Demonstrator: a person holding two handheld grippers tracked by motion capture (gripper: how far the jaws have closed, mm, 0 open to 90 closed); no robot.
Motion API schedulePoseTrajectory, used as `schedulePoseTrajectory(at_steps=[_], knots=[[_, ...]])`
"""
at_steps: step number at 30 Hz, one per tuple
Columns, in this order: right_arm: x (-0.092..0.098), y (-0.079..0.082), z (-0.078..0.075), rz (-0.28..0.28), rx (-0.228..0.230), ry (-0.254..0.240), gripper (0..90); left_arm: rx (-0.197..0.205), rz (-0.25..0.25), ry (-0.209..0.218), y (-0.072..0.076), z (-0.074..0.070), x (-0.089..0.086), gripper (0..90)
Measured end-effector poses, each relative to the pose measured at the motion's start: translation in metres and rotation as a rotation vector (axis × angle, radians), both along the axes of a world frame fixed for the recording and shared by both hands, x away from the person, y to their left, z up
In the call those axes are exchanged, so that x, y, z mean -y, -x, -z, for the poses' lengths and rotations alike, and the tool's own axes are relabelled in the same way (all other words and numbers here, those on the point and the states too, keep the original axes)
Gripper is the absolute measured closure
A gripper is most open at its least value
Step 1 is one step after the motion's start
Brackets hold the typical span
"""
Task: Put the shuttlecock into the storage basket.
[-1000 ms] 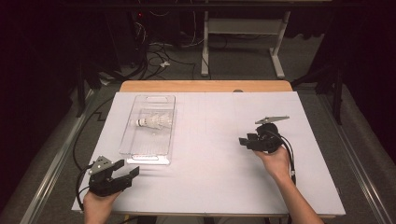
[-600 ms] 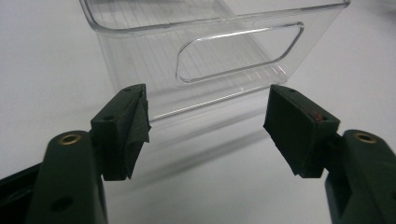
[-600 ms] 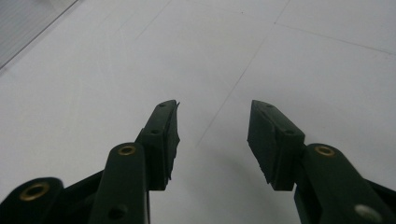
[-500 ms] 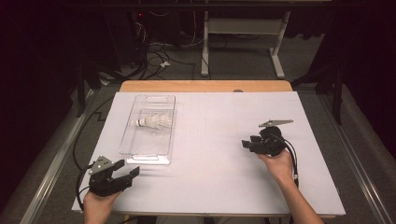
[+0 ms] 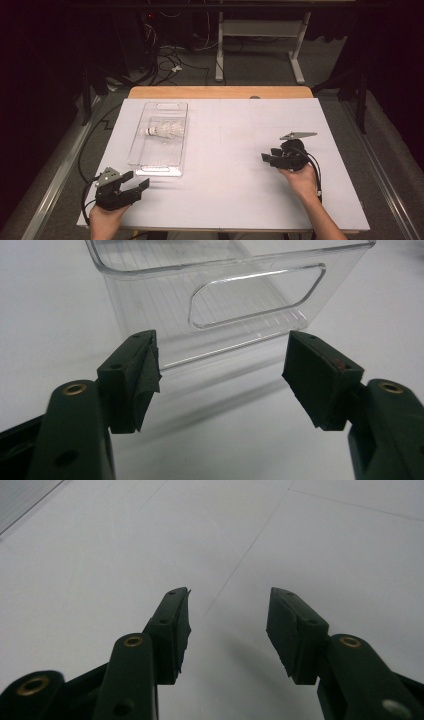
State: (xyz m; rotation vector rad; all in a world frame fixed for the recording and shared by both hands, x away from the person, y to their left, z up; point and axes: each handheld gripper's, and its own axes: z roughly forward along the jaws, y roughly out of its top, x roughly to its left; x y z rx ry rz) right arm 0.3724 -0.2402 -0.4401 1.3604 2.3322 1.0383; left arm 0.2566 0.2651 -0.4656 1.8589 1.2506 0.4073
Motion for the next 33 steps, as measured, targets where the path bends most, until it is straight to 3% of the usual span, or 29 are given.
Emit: schedulePoseTrajectory(at_steps=[33], knots=[[0.024, 0.029, 0.011, 0.036, 0.038, -0.015, 47.0, 0.003, -0.003, 0.000, 0.001, 0.000, 0.000, 31.7]])
